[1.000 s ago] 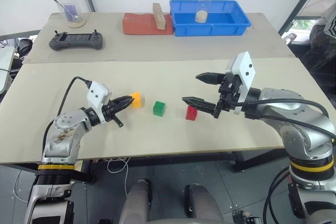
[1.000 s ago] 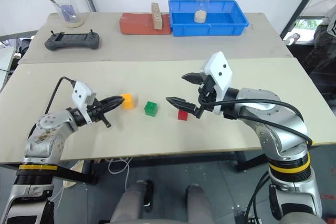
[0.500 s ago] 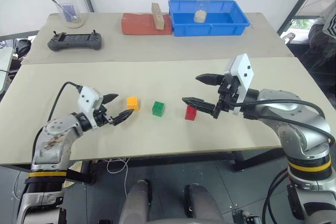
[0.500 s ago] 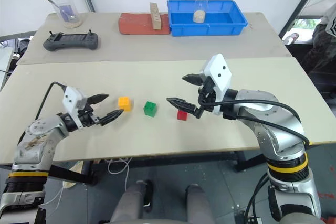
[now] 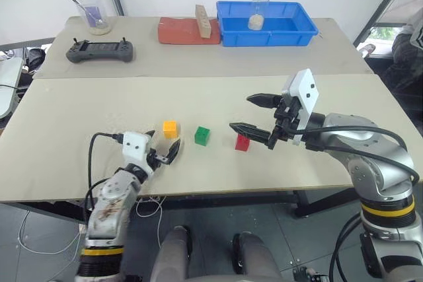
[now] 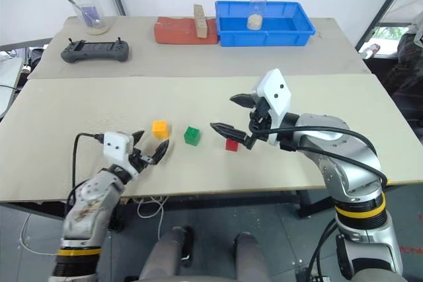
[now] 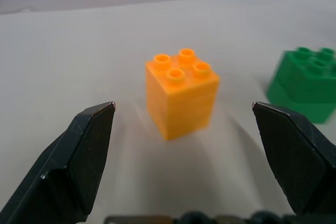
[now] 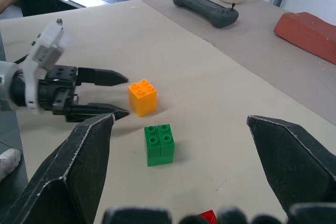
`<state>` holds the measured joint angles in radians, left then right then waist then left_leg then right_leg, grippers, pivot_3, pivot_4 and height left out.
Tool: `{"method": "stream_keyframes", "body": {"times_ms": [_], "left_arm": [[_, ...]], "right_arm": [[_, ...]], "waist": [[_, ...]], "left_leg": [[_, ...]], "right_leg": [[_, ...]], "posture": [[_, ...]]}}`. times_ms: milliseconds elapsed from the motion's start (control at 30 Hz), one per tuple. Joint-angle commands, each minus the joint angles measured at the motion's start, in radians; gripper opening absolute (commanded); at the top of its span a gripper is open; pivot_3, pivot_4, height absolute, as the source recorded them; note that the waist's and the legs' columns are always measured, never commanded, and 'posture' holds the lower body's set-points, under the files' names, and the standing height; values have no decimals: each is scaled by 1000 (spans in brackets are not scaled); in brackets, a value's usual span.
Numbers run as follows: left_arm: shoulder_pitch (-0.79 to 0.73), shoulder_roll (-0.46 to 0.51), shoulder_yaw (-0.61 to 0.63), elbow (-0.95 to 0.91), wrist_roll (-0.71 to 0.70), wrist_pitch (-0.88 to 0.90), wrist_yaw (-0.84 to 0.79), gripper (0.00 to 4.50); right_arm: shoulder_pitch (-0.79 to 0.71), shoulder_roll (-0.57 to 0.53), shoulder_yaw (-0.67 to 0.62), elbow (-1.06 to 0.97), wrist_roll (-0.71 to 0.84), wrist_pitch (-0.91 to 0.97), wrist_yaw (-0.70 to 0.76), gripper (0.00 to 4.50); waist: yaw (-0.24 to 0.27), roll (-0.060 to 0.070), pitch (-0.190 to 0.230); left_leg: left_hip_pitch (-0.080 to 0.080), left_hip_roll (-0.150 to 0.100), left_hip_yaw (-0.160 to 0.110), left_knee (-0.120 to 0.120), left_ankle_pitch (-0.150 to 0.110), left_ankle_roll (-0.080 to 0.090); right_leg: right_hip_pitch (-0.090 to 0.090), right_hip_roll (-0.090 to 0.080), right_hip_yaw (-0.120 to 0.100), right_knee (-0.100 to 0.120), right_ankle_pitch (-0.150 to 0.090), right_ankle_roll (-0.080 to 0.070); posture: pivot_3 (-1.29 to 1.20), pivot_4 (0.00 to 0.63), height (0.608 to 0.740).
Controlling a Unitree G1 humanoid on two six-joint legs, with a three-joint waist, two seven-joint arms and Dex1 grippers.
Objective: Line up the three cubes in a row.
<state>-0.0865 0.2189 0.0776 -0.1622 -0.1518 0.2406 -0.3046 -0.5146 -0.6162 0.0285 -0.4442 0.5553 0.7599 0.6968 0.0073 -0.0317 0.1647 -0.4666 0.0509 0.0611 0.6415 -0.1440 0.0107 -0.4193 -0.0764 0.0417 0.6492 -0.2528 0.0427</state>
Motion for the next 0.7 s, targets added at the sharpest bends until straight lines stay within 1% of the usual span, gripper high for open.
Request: {"method": "stream_keyframes", "body": {"times_ms": [33,167,200,267,400,433,700], "left_arm": [[-16,-39,-33,7,52,-36,71,4458],[-20,-71,-61,33,89,-56,112,4458],[-28,-79,-54,46,92,-59,128,4218],[-42,-88,-45,65,89,-63,144,3623],[-59,-84,-41,78,76,-70,138,1622],[-59,-81,-40,77,74,-69,136,1252],[-43,-30,-8,43,44,-31,95,1261]], "right_arm": [[-5,-8,-22,-37,6,-13,3,4500],[-6,-14,-24,-39,8,-9,4,4500],[-5,-15,-26,-41,9,-7,3,4500],[-2,-17,-28,-46,12,-4,2,4500],[2,-19,-31,-52,14,0,-2,4500],[3,-19,-32,-53,14,1,-2,4500],[9,-22,-36,-59,17,3,-7,4500]], "waist": [[1,0,0],[1,0,0],[1,0,0],[1,0,0],[1,0,0],[1,0,0],[0,0,0]], "left_leg": [[0,0,0,0,0,0],[0,0,0,0,0,0],[0,0,0,0,0,0],[0,0,0,0,0,0],[0,0,0,0,0,0],[0,0,0,0,0,0],[0,0,0,0,0,0]], "right_leg": [[0,0,0,0,0,0],[0,0,0,0,0,0],[0,0,0,0,0,0],[0,0,0,0,0,0],[0,0,0,0,0,0],[0,0,0,0,0,0],[0,0,0,0,0,0]], "posture": [[0,150,740],[0,150,740],[0,150,740],[0,150,740],[0,150,740],[0,150,740],[0,150,740]]}}
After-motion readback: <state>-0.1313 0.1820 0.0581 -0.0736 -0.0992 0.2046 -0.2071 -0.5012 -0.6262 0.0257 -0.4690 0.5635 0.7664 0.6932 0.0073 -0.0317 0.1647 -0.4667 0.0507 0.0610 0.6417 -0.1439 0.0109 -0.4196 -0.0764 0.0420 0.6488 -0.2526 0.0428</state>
